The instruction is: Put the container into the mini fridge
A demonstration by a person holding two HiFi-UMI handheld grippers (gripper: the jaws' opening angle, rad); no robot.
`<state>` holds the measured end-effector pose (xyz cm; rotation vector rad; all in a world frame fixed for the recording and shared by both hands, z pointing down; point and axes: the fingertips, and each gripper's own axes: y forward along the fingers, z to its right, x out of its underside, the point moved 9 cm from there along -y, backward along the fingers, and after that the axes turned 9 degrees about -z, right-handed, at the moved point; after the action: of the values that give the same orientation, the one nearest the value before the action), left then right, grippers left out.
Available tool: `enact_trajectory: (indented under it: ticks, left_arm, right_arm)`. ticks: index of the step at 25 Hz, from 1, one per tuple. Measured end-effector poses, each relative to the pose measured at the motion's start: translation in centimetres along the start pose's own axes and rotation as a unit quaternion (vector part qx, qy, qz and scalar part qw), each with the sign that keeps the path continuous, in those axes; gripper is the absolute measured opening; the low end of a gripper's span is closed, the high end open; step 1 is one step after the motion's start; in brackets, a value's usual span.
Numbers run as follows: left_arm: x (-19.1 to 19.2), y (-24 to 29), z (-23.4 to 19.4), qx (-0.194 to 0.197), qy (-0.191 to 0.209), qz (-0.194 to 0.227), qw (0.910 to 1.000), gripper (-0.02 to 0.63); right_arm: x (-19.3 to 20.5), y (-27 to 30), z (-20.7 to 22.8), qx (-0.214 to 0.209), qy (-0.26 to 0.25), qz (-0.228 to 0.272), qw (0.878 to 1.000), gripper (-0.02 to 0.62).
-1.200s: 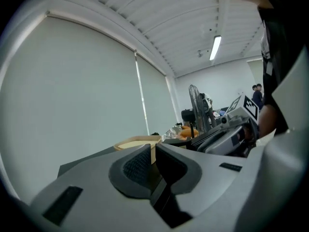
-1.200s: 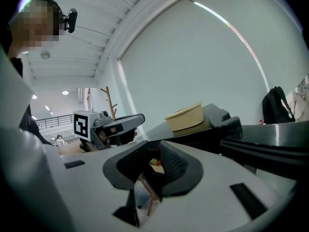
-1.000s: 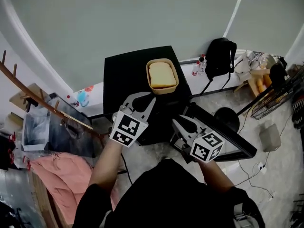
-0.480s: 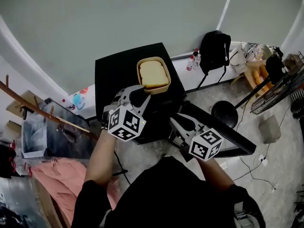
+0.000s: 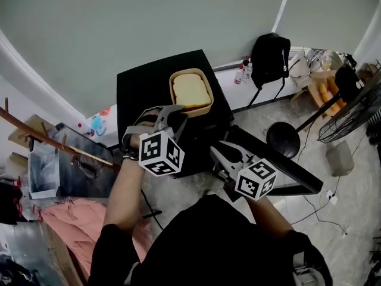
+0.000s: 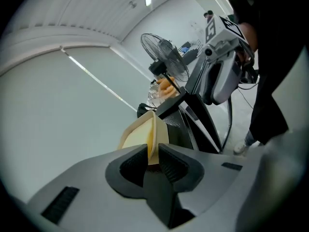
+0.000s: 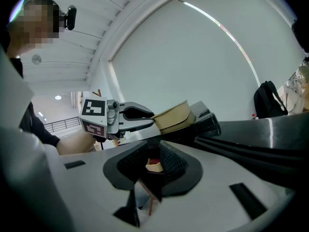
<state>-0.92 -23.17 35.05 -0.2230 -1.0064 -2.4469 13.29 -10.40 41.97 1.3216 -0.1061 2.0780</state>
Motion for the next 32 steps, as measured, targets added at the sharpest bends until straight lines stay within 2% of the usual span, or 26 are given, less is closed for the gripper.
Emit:
enact_trajectory:
  ticks: [2,5,15,17,21,23,25,28,32]
  left_arm:
    - [-0.2,-0.1,-0.1,0.013,0.017,-0.005,0.9998,0.075]
    - [-0.3,-0.2,-0.5,0.036,0.016,0.001,0.9992,0.057]
    - [-0.1,-1.7,0.2,0.06,0.019,0.034,0.9975,0.035]
    - [0.2,-2.5,0.6,0.065,0.018,0.041,0.9969,0.035]
    - [1.3,-4.3,1.5,0.076,0.015,0.051,0.9956,0.035]
    - [1.6,-5.1,1.9,0.078,0.016,0.056,0.9953,0.035]
    - [1.9,-5.9,2.4,0.079,0.018,0.059,0.995,0.035]
    - [2.3,-7.0,3.1,0.079,0.016,0.066,0.9946,0.035]
    - [2.7,-8.2,3.8,0.083,0.01,0.072,0.9939,0.035]
  right_arm:
    - [0.1,0.1,0.0,-0.001,0.003,0.001,1.0,0.095]
    - [0.0,0.1,0.2,0.0,0.008,0.005,1.0,0.095]
    - [-0.7,-0.2,0.1,-0.02,0.032,0.021,0.999,0.095]
    - [-0.6,0.0,-0.2,-0.027,0.046,0.03,0.998,0.095]
    - [0.0,0.5,-1.0,-0.045,0.111,0.053,0.991,0.097]
    - [0.2,0.8,-1.3,-0.052,0.132,0.058,0.988,0.122]
    - [0.3,1.1,-1.9,-0.058,0.144,0.061,0.986,0.182]
    - [0.1,1.8,-2.2,-0.086,0.196,0.072,0.974,0.26]
    - [0.4,3.0,-1.9,-0.134,0.304,0.074,0.94,0.302]
